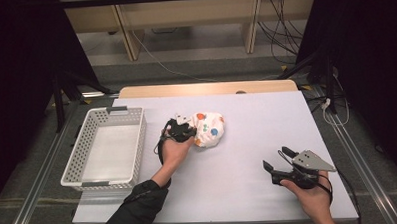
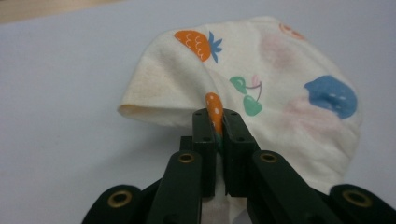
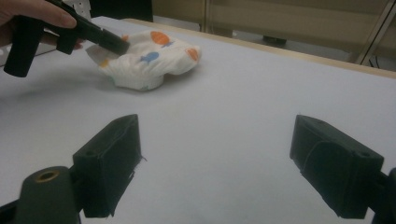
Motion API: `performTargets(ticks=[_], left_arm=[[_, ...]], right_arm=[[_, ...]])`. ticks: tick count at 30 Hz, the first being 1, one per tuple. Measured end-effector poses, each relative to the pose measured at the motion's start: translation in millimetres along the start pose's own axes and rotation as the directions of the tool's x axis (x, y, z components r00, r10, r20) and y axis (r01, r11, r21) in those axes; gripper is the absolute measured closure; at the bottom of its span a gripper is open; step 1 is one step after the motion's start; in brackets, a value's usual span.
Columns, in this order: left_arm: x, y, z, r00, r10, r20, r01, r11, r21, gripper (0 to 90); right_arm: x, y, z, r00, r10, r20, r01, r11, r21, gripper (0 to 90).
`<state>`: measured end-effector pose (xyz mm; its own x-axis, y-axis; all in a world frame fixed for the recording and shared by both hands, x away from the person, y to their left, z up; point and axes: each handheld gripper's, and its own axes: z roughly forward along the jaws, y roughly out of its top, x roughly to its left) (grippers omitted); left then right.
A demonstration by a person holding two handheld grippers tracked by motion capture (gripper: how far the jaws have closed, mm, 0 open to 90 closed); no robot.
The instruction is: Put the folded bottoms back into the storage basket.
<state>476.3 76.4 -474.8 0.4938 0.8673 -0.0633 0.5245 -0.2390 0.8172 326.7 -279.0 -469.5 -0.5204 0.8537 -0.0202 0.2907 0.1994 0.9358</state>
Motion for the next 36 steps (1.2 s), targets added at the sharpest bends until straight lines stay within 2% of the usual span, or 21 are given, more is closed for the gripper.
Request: performTargets(ticks=[3, 9, 15, 23, 31, 36], left_arm=[[-3.7, 8.3, -10.4, 0.9996, 0.027, -0.004, -0.027, 0.9983, -0.052, 84.6], [-13.2, 22.9, -27.5, 0.9966, 0.082, 0.0, -0.082, 0.9902, -0.113, 84.6], [-21.6, 30.7, -37.9, 0.9925, 0.122, 0.005, -0.12, 0.9822, -0.144, 84.7], [-22.8, 30.6, -52.1, 0.9893, 0.142, 0.033, -0.134, 0.9736, -0.185, 84.7], [-19.4, 23.0, -68.7, 0.9878, 0.136, 0.076, -0.115, 0.9661, -0.231, 84.8], [-22.7, 23.1, -78.0, 0.9858, 0.147, 0.082, -0.123, 0.961, -0.248, 84.7]], right_arm=[[-0.2, 0.1, 0.1, 1.0, -0.001, 0.0, 0.001, 1.0, -0.003, 17.0], [0.2, 0.1, 0.5, 1.0, 0.002, -0.002, -0.002, 1.0, -0.007, 17.0], [-0.4, 0.2, -0.2, 1.0, -0.002, 0.001, 0.002, 1.0, -0.005, 17.0], [-0.2, 0.1, -0.1, 1.0, -0.001, 0.005, 0.001, 1.0, -0.011, 17.0], [0.2, -0.2, 0.1, 1.0, -0.001, 0.006, 0.001, 1.0, -0.01, 17.0], [0.7, -0.6, -0.2, 1.0, -0.004, 0.008, 0.004, 1.0, -0.004, 17.0]])
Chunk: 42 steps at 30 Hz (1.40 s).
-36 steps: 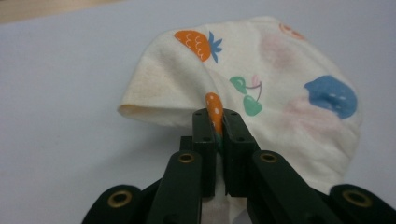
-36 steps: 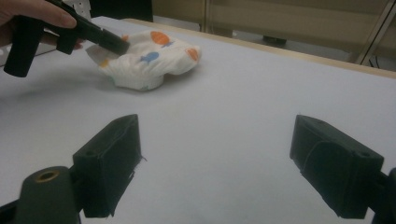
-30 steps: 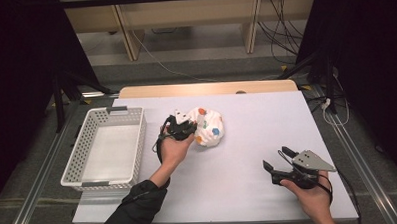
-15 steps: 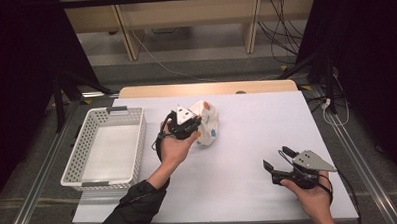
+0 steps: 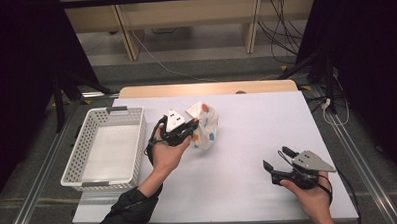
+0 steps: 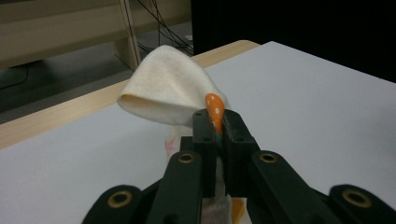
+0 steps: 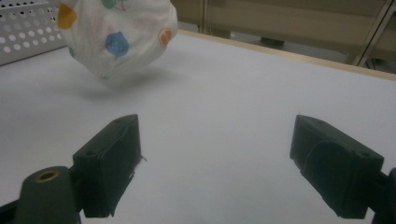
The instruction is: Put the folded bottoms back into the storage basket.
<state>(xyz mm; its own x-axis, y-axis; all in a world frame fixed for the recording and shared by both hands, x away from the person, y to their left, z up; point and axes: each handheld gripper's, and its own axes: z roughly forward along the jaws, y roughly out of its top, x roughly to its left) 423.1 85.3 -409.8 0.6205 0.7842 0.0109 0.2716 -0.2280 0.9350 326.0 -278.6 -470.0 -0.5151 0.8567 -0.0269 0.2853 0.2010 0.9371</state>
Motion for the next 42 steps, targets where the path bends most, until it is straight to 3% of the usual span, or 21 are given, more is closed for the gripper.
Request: performTargets(ticks=[11, 42], left_arm=[[-4.2, 1.2, -12.3, 0.9999, -0.007, 0.015, 0.007, 1.0, -0.004, 84.8], [-0.4, 2.2, -36.8, 1.0, -0.005, -0.001, 0.005, 0.9999, -0.013, 84.7]], right_arm=[[1.3, -0.4, 0.2, 1.0, -0.004, -0.001, 0.004, 1.0, -0.003, 17.0], [1.4, -0.4, 0.0, 1.0, -0.003, -0.002, 0.003, 1.0, -0.001, 17.0]])
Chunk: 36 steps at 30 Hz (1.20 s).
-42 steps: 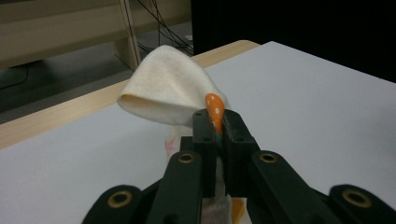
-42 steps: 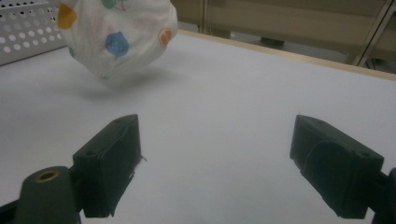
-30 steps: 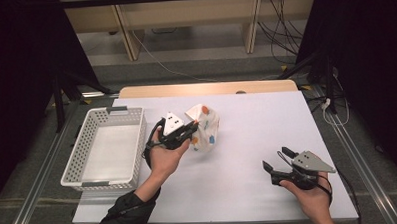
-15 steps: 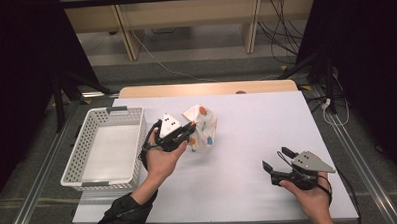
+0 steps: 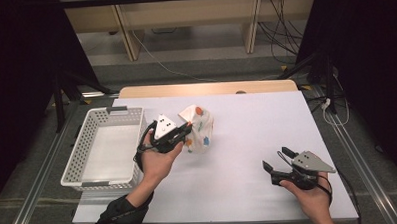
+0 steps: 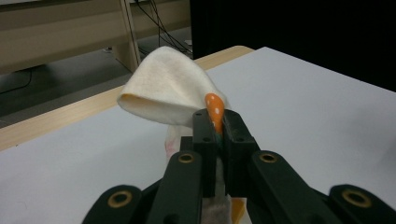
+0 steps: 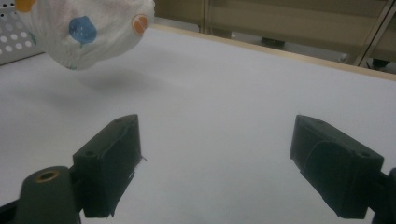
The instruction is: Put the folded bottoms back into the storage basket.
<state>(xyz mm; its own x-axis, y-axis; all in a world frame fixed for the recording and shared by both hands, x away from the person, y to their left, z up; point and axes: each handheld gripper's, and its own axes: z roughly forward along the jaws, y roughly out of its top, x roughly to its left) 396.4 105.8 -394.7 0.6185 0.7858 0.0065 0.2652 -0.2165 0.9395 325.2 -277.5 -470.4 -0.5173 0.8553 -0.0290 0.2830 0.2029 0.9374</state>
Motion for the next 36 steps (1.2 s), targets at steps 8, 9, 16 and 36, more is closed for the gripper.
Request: performTargets(ticks=[8, 9, 16, 36], left_arm=[[3.0, -0.1, -5.0, 1.0, 0.003, -0.007, -0.003, 1.0, 0.002, 84.7], [3.4, -0.1, -5.4, 1.0, 0.003, -0.007, -0.003, 1.0, 0.001, 84.8], [4.9, -0.4, -8.5, 0.9999, 0.003, -0.01, -0.003, 1.0, -0.004, 84.8], [9.4, -0.1, -18.1, 0.9998, -0.002, -0.019, 0.002, 0.9999, -0.017, 84.8]], right_arm=[[-0.3, 0.0, 0.1, 1.0, -0.002, 0.001, 0.002, 1.0, -0.002, 17.0], [-0.3, -0.1, 0.2, 1.0, -0.002, 0.002, 0.002, 1.0, -0.001, 17.0], [-0.3, 0.2, -0.2, 1.0, -0.003, 0.003, 0.003, 1.0, -0.001, 17.0], [-0.3, 0.1, -0.2, 1.0, -0.002, 0.004, 0.002, 1.0, 0.0, 17.0]])
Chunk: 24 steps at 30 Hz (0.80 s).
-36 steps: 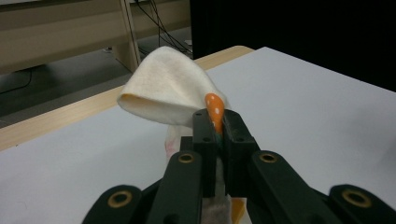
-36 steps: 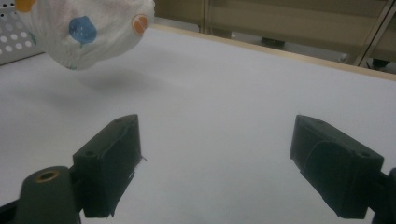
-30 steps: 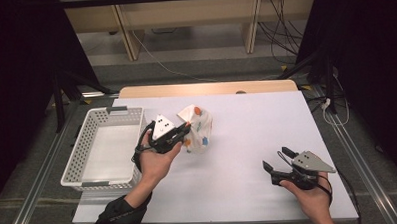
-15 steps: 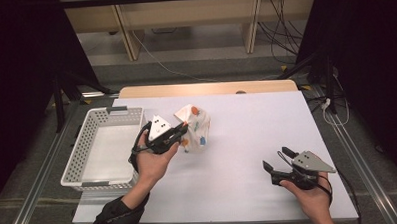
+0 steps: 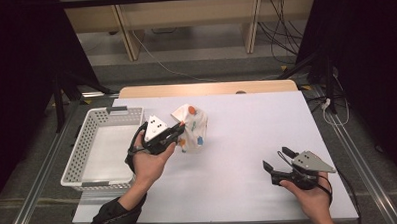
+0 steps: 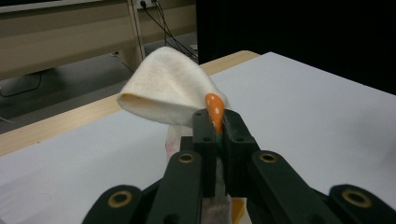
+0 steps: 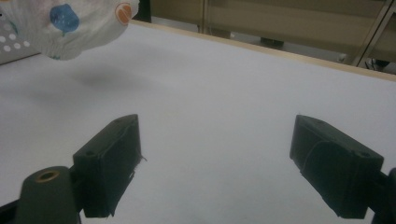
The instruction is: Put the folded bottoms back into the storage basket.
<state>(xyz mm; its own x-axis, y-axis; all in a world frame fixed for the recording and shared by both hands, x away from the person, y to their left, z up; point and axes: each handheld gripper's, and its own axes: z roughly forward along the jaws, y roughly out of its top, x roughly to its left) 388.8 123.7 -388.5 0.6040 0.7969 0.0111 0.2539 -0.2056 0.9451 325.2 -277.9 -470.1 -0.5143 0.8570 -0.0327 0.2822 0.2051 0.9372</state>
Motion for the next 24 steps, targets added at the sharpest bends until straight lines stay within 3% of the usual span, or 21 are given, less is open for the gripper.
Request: performTargets(ticks=[24], left_arm=[[9.6, -0.2, -10.7, 0.9997, -0.004, -0.024, 0.004, 0.9999, -0.01, 84.8]], right_arm=[[-0.3, 0.0, 0.2, 1.0, -0.003, 0.001, 0.003, 1.0, 0.0, 17.1]])
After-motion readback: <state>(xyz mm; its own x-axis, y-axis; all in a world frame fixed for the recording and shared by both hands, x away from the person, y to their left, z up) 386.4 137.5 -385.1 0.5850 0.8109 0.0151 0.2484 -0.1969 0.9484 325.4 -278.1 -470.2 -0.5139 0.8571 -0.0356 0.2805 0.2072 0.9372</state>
